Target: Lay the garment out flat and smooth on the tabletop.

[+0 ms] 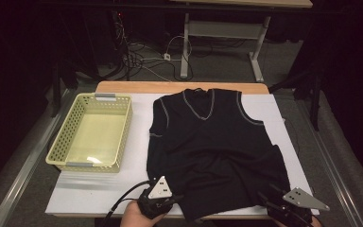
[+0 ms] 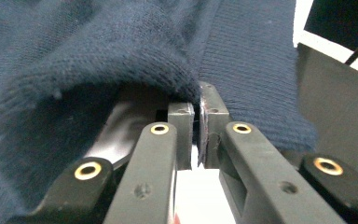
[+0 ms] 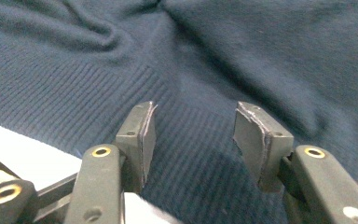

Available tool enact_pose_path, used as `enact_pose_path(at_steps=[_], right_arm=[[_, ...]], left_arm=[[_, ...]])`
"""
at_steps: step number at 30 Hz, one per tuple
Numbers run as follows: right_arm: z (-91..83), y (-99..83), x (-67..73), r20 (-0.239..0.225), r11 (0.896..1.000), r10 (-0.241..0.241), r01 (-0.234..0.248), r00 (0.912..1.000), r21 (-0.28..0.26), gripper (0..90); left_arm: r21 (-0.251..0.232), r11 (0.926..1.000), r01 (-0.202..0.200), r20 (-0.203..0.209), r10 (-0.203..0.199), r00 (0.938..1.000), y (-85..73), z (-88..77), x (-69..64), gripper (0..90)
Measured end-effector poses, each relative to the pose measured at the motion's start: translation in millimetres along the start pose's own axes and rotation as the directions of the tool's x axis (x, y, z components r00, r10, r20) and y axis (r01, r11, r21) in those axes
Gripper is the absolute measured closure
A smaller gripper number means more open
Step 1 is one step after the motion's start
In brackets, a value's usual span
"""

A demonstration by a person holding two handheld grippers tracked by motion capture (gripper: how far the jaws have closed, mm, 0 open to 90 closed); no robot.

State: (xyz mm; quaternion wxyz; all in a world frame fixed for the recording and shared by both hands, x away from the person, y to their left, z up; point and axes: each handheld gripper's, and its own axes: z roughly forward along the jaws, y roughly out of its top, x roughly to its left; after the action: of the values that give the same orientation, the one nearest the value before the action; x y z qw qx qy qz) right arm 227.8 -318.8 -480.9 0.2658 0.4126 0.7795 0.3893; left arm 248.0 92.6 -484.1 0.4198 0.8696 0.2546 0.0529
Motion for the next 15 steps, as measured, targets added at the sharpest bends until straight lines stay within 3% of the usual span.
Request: enact_pose_path(at_steps=[7,10,15], right_arm=[[13.7,11.8,6.8,-0.039,1.0,-0.024,0.024,0.9989,-0.01,49.9],[19.1,17.3,10.5,-0.058,0.999,-0.041,0.04,0.9975,-0.017,49.8],[27.9,27.6,17.4,-0.081,0.998,-0.053,0.051,0.9953,-0.027,49.9]], left_arm=[[-0.02,0.9998,-0.004,-0.002,0.004,1.0,-19.2,-29.5,-8.6,84.6],[-0.027,0.9996,0.003,-0.025,-0.004,0.9997,-25.1,-42.2,-9.4,84.6],[0.017,0.9998,0.008,-0.058,-0.007,0.9983,-36.2,-57.4,-6.8,84.6]])
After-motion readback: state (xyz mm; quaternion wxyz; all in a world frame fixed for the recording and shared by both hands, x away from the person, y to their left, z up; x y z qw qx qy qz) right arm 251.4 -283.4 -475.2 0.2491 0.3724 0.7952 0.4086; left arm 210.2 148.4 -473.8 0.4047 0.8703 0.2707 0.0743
